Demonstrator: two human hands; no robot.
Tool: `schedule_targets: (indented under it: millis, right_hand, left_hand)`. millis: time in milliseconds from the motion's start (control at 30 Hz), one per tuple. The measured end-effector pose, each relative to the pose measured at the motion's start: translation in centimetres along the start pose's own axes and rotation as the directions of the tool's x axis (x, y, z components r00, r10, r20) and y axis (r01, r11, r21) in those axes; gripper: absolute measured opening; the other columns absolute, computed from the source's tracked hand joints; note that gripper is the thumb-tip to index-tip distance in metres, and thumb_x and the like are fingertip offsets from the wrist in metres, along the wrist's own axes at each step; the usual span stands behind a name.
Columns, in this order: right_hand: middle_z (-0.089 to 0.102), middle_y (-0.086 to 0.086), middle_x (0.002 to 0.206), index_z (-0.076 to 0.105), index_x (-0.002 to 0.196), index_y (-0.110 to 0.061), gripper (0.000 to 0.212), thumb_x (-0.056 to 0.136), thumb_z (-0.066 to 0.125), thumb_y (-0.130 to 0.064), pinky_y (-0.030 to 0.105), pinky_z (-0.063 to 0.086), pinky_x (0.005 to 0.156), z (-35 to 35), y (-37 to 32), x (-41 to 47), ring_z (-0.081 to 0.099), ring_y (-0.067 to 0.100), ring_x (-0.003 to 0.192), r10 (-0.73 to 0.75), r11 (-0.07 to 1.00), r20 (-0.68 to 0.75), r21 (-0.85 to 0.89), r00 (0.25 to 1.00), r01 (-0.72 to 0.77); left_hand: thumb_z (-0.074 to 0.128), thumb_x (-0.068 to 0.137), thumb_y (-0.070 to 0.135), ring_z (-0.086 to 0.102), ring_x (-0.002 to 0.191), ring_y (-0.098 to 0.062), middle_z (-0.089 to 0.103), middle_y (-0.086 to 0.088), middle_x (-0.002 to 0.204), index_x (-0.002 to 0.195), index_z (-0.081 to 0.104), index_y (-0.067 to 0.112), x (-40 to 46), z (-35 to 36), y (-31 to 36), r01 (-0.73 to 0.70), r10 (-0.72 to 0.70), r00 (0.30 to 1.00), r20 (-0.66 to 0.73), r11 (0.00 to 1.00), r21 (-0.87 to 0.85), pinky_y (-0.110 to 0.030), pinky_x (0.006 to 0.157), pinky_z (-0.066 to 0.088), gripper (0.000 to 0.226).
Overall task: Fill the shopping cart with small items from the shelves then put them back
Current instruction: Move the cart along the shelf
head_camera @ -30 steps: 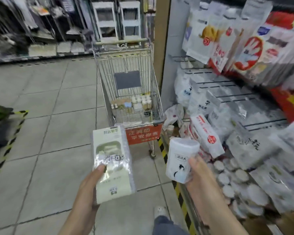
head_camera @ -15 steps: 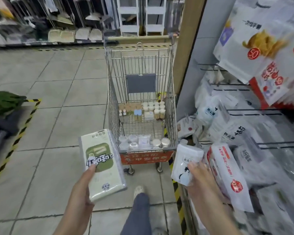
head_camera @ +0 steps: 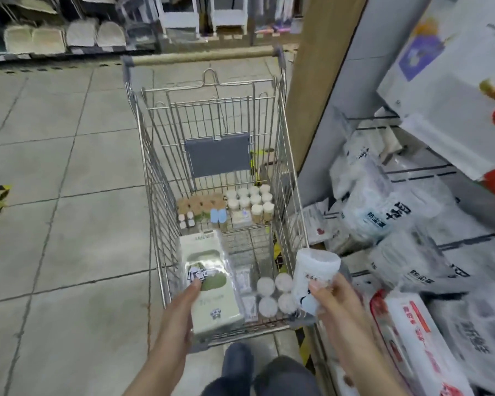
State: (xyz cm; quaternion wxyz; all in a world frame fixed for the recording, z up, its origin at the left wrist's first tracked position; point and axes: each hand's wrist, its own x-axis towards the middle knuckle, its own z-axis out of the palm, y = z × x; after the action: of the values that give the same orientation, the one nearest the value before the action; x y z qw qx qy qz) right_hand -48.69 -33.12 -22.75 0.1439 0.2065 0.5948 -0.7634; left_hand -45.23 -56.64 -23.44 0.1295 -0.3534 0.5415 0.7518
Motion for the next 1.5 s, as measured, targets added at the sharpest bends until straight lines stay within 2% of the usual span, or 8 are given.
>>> schedule_targets:
  millis: [100,300,467,667,767,900,1100,1500]
  right_hand:
    - [0.071,0.006,0.107,0.058,0.117,-0.011,0.101,0.032,0.092,-0.054,0.033,0.057,0.070,0.3,-0.9,3.6,0.069,0.021,0.094,-0.008,1.000,-0.043,-0.008,0.999,0.008]
    - [0.070,-0.008,0.111,0.061,0.113,-0.031,0.088,0.034,0.087,-0.059,0.034,0.047,0.092,-0.5,-1.0,10.9,0.065,0.013,0.105,-0.040,0.996,-0.138,-0.081,0.990,0.029]
    - [0.072,-0.009,0.105,0.060,0.113,-0.024,0.100,0.024,0.089,-0.059,0.026,0.056,0.079,0.3,0.5,15.9,0.068,0.008,0.097,-0.039,0.996,-0.079,-0.088,0.996,0.032]
    - [0.069,-0.017,0.107,0.060,0.110,-0.028,0.056,0.058,0.076,-0.018,0.012,0.051,0.073,1.7,1.5,21.1,0.065,-0.002,0.095,-0.102,0.988,-0.038,-0.121,0.994,0.096]
    - [0.068,-0.020,0.110,0.059,0.114,-0.032,0.057,0.062,0.080,-0.021,0.012,0.051,0.077,2.5,1.8,22.9,0.063,-0.003,0.101,-0.099,0.980,0.043,-0.166,0.994,0.105]
    - [0.068,-0.017,0.112,0.058,0.114,-0.034,0.055,0.065,0.079,-0.022,0.016,0.053,0.077,2.3,2.3,24.4,0.064,0.001,0.103,-0.102,0.978,0.042,-0.177,0.994,0.108]
    - [0.069,-0.008,0.115,0.058,0.120,-0.028,0.063,0.061,0.079,-0.021,0.022,0.054,0.084,1.5,2.8,25.2,0.065,0.009,0.106,-0.066,0.992,0.012,-0.106,0.998,0.067]
    - [0.071,-0.008,0.108,0.060,0.114,-0.031,0.059,0.058,0.078,-0.022,0.017,0.053,0.070,1.2,4.3,24.9,0.068,0.009,0.097,0.014,0.992,0.014,-0.126,1.000,-0.013]
  left_hand:
    - [0.060,0.081,0.052,0.069,0.092,-0.030,0.073,-0.008,0.098,0.112,0.061,0.021,4.5,1.0,0.3,0.067,-0.067,0.998,0.002,0.996,0.059,-0.045,0.077,0.055,0.044]
    - [0.066,0.069,0.051,0.070,0.093,-0.031,0.073,-0.014,0.100,0.122,0.055,0.008,14.4,4.4,-0.2,0.206,-0.207,0.978,-0.003,0.973,0.105,-0.046,0.083,0.056,0.070]
    - [0.057,0.092,0.038,0.065,0.060,-0.010,0.071,-0.007,0.074,0.116,0.058,0.004,22.0,8.8,-2.0,0.312,-0.314,0.949,-0.001,0.943,0.116,-0.026,0.049,0.050,0.042]
    - [0.066,0.078,0.053,0.062,0.082,-0.024,0.067,-0.016,0.102,0.083,0.061,0.011,30.4,12.0,-7.2,0.381,-0.356,0.924,-0.141,0.893,0.239,-0.034,0.080,0.050,0.043]
    - [0.059,0.087,0.050,0.063,0.102,-0.035,0.065,-0.025,0.108,0.107,0.064,-0.002,34.0,13.1,-9.0,0.417,-0.371,0.907,-0.198,0.852,0.316,-0.038,0.085,0.050,0.056]
    - [0.049,0.092,0.041,0.058,0.067,-0.017,0.061,-0.003,0.074,0.109,0.066,0.007,37.0,13.6,-10.2,0.339,-0.260,0.941,-0.218,0.742,0.578,-0.029,0.061,0.047,0.041]
    - [0.051,0.096,0.038,0.056,0.075,-0.011,0.062,-0.013,0.121,0.131,0.050,0.006,39.2,14.9,-10.8,0.281,-0.239,0.959,-0.150,0.756,0.591,-0.015,0.044,0.042,0.048]
    - [0.054,0.095,0.020,0.057,0.099,-0.026,0.056,-0.014,0.129,0.133,0.046,0.004,40.2,14.4,-10.1,0.327,-0.334,0.939,-0.079,0.801,0.501,-0.033,0.083,0.049,0.042]
